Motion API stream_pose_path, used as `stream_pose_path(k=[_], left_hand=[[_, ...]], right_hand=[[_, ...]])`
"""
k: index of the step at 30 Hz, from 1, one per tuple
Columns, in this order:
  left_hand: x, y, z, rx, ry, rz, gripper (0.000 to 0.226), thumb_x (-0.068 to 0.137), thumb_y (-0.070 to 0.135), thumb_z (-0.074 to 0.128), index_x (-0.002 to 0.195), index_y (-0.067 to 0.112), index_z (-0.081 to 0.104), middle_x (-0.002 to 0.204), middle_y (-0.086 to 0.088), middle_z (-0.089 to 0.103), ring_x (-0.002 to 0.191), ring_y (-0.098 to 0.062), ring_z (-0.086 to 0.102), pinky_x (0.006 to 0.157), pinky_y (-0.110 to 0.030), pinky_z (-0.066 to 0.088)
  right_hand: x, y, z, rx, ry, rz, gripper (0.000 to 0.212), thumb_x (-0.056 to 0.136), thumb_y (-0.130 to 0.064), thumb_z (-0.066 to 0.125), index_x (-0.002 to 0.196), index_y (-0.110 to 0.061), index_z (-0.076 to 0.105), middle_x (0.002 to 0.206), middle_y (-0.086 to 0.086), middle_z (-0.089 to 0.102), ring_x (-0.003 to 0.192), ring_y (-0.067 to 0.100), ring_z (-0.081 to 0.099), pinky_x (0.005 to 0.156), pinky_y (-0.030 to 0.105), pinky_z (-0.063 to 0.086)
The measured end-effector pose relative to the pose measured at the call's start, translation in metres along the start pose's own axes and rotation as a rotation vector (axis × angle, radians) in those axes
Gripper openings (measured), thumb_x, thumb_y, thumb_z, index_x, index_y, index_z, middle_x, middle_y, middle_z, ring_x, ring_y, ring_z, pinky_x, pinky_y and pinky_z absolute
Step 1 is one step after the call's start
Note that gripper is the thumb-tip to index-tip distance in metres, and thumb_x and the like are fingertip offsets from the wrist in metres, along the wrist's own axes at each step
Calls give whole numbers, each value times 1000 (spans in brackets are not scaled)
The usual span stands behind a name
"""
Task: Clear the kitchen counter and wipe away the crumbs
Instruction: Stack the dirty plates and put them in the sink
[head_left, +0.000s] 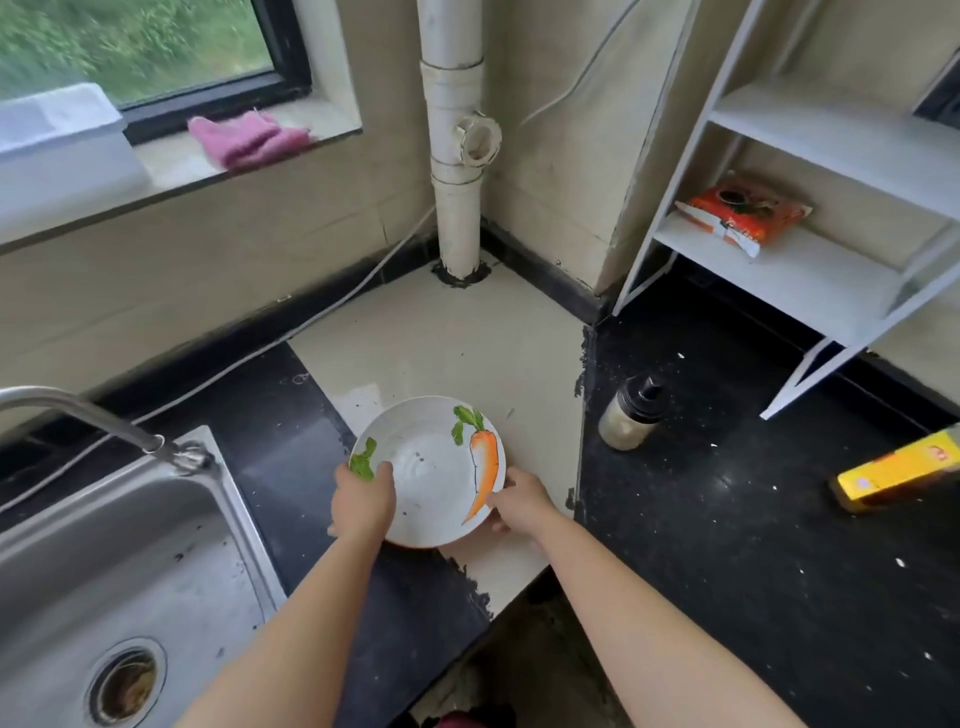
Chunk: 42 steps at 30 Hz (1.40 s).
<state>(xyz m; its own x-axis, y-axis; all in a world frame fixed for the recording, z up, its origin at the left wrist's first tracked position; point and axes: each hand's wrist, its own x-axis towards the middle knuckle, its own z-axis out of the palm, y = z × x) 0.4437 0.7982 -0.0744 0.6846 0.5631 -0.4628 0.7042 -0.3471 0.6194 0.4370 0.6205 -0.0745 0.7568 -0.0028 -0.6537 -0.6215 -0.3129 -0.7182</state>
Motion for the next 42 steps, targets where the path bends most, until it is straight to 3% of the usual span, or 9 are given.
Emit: stream_pose_path(k=[6,11,15,19,24,31,35,38,42], left_hand=[[-19,3,15,-86,-108,106,38,91,33,49,111,1,51,84,-7,59,74,-22,52,55,-31,34],[-69,14,49,-94,-408,201,28,88,35,55,90,8,59,72,-15,65,57,-24,55,51,-29,42],[-123,30,91,-42,-627,275,23,87,32,58,93,9,61,74,-11,64,65,-26,62,46,-27,46],[-189,52,143,36,-800,381,20,86,34,56,98,19,63,85,-5,68,77,-22,66,53,-28,51],[-286,69,204,118,-926,509,9,87,34,54,83,28,59,78,2,69,70,-13,66,45,-22,47],[-413,82,285,208,-1062,605,18,90,16,45,96,13,62,85,-3,72,74,-15,68,47,-20,50],[-470,85,324,286,-1101,667,20,92,15,43,100,14,62,90,-5,72,78,-22,70,60,-28,58],[-495,87,349,374,-1069,716,26,91,15,46,111,10,62,102,-9,70,91,-29,67,80,-41,57],[-513,85,372,502,-942,810,38,88,21,53,125,12,47,109,-5,64,98,-25,62,83,-38,54]], right_hand=[[-21,21,-55,147,-51,31,27,89,-13,61,114,-22,56,108,1,68,93,18,66,77,30,54],[-64,63,-136,151,-43,57,25,84,-13,67,106,-21,61,92,1,74,92,19,68,78,32,53],[-107,103,-202,183,82,85,27,79,-7,67,105,-14,62,94,8,72,97,25,66,91,42,53],[-156,155,-264,269,261,97,18,78,-2,61,95,-8,63,85,9,70,91,26,65,96,48,49],[-218,223,-337,398,412,99,27,79,-1,59,105,-5,63,103,19,68,101,33,61,97,48,48],[-300,296,-448,389,522,112,28,80,4,58,99,-9,73,98,17,71,81,21,61,62,28,48],[-329,325,-496,324,637,167,23,77,8,59,95,2,73,100,22,69,91,33,65,76,35,54],[-334,340,-518,295,714,218,18,78,8,64,90,-1,73,93,15,72,88,26,68,78,36,58],[-325,361,-534,207,752,319,20,77,4,69,95,-5,71,93,10,69,83,20,67,76,35,59]])
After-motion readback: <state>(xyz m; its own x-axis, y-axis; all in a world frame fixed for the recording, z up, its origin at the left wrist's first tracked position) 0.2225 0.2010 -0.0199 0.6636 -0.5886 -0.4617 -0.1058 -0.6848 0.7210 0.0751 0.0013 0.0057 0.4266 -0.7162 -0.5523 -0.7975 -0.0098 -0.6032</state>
